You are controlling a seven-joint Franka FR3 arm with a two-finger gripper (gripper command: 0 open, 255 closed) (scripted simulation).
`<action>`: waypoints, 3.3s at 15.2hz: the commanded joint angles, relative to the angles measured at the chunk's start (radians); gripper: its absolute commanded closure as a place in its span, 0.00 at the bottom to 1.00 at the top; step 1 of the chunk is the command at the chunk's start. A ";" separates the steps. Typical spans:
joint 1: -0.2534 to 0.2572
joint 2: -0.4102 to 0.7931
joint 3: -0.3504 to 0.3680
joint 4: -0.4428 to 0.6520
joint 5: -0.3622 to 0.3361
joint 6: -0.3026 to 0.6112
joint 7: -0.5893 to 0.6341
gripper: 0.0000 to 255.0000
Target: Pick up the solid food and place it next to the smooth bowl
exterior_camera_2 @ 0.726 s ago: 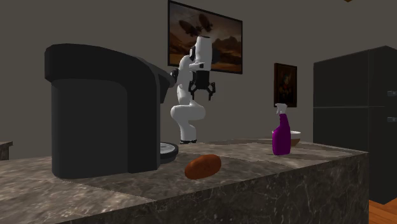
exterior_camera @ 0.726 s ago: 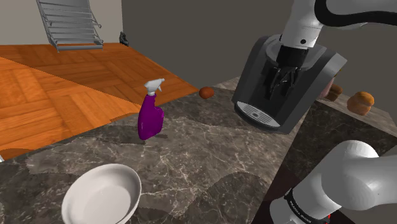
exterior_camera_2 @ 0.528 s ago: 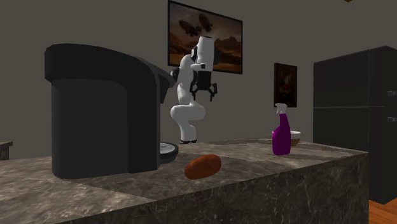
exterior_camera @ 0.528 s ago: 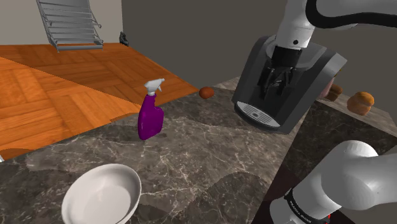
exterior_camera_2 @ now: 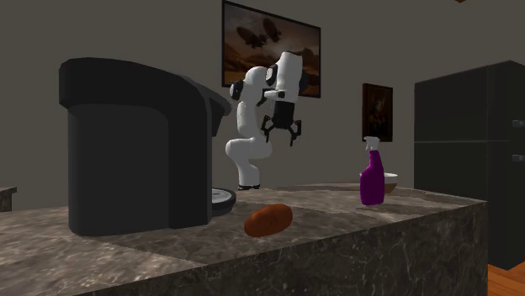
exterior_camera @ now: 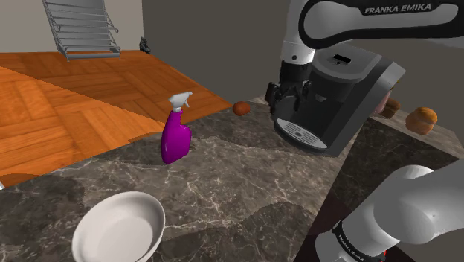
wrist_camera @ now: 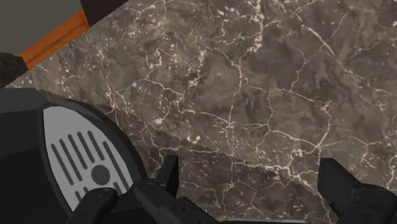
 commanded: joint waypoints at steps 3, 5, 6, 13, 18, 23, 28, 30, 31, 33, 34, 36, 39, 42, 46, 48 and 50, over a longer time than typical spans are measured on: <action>-0.024 0.177 0.042 0.110 -0.047 0.050 0.133 0.00; -0.033 0.261 0.055 0.168 -0.078 0.066 0.197 0.00; -0.037 0.304 0.060 0.199 -0.094 0.071 0.228 0.00; -0.037 0.604 0.059 0.458 -0.213 0.059 0.430 0.00; -0.018 0.821 0.025 0.696 -0.283 0.004 0.536 0.00; 0.006 1.059 -0.025 1.004 -0.330 -0.092 0.603 0.00; 0.016 1.233 -0.061 1.245 -0.348 -0.169 0.623 0.00; 0.008 1.219 -0.061 1.197 -0.349 -0.136 0.629 0.00; 0.005 1.213 -0.061 1.175 -0.349 -0.120 0.632 0.00; -0.002 1.203 -0.061 1.134 -0.351 -0.088 0.638 0.00; -0.008 1.197 -0.062 1.103 -0.352 -0.065 0.641 0.00; -0.008 1.197 -0.062 1.103 -0.352 -0.065 0.641 0.00; -0.008 1.197 -0.062 1.103 -0.352 -0.065 0.641 0.00; -0.008 1.197 -0.062 1.103 -0.352 -0.065 0.641 0.00; -0.008 1.197 -0.062 1.104 -0.352 -0.065 0.641 1.00; -0.008 1.197 -0.062 1.104 -0.352 -0.065 0.642 1.00; -0.008 1.197 -0.062 1.104 -0.352 -0.065 0.642 1.00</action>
